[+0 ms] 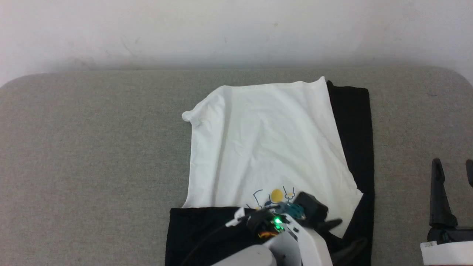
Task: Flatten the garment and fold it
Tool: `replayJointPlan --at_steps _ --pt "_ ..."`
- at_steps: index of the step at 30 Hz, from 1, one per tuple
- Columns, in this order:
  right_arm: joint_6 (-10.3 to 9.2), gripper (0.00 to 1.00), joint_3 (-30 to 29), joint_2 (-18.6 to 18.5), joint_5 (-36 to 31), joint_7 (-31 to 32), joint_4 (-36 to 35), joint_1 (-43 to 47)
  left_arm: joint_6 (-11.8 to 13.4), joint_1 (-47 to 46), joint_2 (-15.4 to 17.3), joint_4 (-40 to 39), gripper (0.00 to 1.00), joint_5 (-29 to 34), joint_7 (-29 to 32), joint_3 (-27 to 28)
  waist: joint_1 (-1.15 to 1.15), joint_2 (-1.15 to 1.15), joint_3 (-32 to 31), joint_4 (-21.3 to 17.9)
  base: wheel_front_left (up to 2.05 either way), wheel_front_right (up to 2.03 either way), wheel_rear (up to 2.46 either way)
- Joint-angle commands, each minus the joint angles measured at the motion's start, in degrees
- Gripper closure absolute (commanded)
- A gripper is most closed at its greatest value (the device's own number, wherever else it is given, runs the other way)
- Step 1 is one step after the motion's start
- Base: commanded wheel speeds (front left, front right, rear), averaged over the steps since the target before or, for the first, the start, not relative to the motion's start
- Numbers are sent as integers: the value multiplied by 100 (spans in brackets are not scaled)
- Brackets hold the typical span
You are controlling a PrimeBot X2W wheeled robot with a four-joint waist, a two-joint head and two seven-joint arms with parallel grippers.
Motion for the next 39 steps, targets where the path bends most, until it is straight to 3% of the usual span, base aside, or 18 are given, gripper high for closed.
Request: replayJointPlan --at_steps 1,4,7,13,17,20,22,27,31,39 --pt "-4 0 -5 14 31 -5 12 46 15 -70 81 -140 0 -72 -82 159 0 0 -81 83 0 0 0" --pt "-4 0 -8 14 50 -6 7 73 237 -90 412 -667 0 -41 -530 642 0 0 -118 128 0 0 0" --pt "-4 0 -7 14 61 -9 5 94 660 35 837 -1136 0 126 -1170 1218 0 0 -150 146 0 0 0" --pt "-4 0 33 14 80 -45 34 151 1203 816 1600 -2143 0 139 -2447 2418 0 0 -211 124 0 0 0" --pt "-4 0 76 14 134 -110 125 198 1801 1660 2046 -2596 0 521 -2660 3481 0 0 -260 126 0 0 0" --pt "-4 0 105 14 174 -168 196 238 2052 2402 2012 -3084 0 1014 -2668 4324 0 0 -296 135 0 0 0" --pt "-4 0 113 14 202 -207 245 267 2010 2899 1914 -3368 0 1350 -2669 4737 0 0 -311 145 0 0 0" --pt "-4 0 166 14 272 -290 406 344 1636 3790 1771 -3507 0 2187 -2670 5416 0 0 -365 183 0 0 0" --pt "-4 0 198 14 333 -360 536 398 1466 4191 1577 -3355 0 2636 -2671 5624 0 0 -412 194 0 0 0" --pt "-4 0 152 14 241 -160 370 0 917 4101 1040 -3276 0 2795 -2671 5783 0 0 -161 171 0 0 0"
